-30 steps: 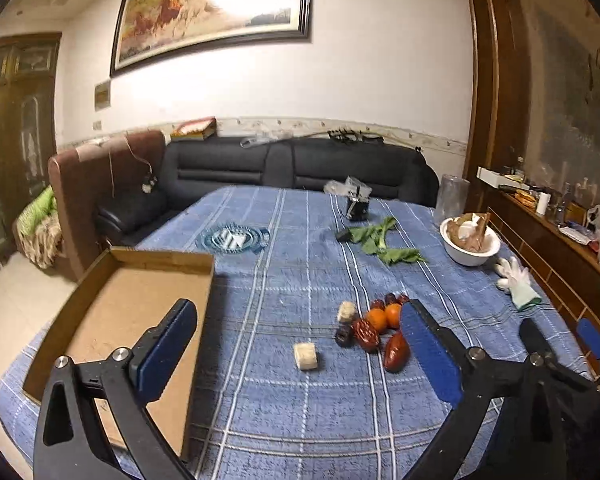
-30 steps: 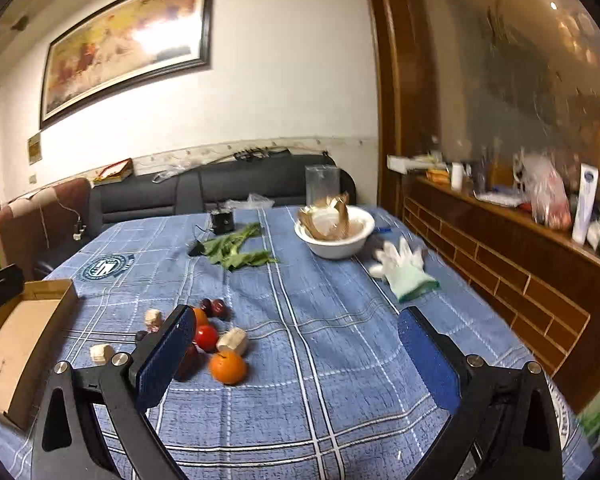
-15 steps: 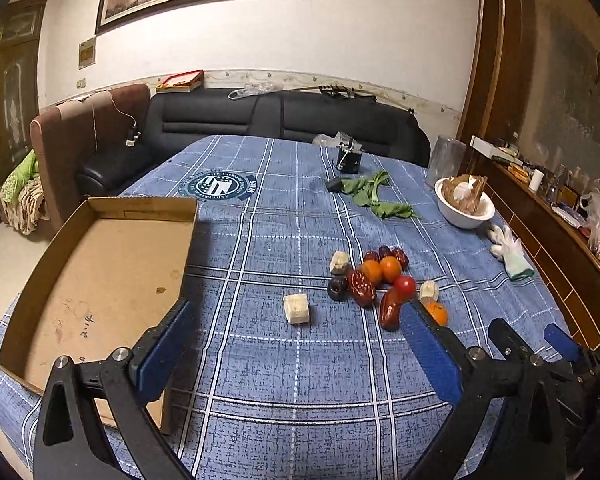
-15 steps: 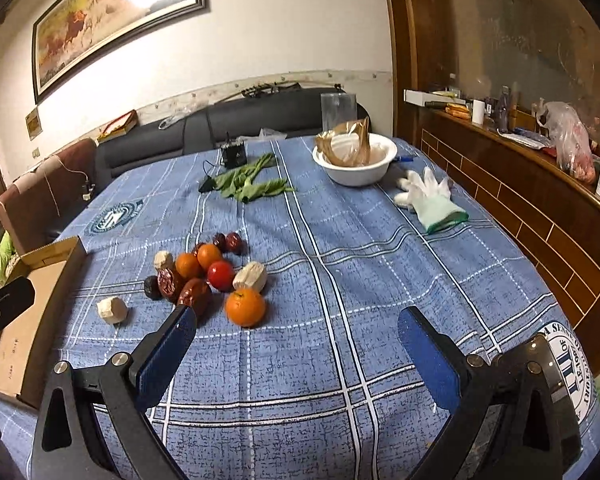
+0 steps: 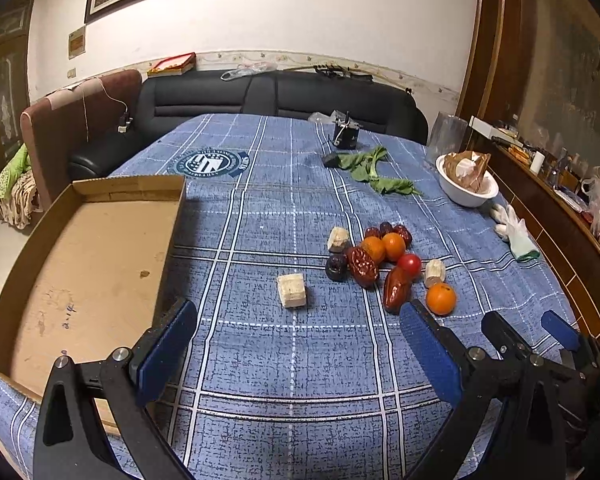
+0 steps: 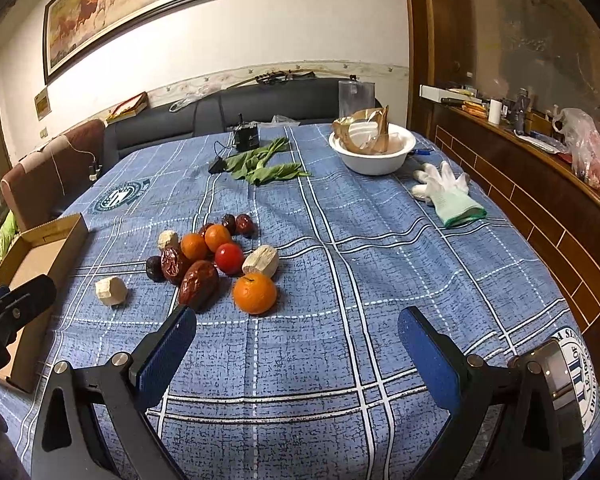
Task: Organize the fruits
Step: 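Move both tools toward the fruit group on the tablecloth, then grasp the white cube with the left tool while the right tool grasps an orange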
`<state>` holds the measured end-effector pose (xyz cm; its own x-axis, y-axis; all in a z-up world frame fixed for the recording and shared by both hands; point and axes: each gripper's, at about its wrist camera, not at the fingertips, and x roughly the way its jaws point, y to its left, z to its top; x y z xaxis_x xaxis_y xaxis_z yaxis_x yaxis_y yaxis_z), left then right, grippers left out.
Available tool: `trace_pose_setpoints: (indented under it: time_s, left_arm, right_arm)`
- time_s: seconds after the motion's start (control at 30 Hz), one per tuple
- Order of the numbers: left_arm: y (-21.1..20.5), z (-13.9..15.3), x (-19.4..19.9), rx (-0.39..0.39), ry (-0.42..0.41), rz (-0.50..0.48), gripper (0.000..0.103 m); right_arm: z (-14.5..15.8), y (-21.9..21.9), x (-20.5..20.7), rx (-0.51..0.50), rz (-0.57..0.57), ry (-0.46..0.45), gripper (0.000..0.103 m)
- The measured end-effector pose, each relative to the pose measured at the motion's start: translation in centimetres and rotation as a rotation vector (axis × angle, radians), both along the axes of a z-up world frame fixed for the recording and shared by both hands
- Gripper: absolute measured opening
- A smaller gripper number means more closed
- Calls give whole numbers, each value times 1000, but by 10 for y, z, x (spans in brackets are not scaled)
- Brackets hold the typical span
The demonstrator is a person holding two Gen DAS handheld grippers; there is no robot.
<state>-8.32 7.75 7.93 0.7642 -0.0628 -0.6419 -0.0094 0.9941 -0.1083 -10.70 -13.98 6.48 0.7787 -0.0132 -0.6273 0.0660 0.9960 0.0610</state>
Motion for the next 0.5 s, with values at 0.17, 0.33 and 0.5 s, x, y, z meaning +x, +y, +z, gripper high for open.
trace_pose_setpoints:
  time_s: [0.17, 0.33, 0.5]
  left_arm:
    - [3, -9, 7, -6, 29, 0, 101]
    - [12, -14, 16, -10, 57, -6, 101]
    - [30, -17, 23, -15, 86, -32, 101]
  right_arm:
    - [-6, -1, 5, 3, 0, 18, 103]
    - [-10, 0, 12, 2, 11, 45, 103]
    - [-9, 2, 22, -14, 48, 71, 103]
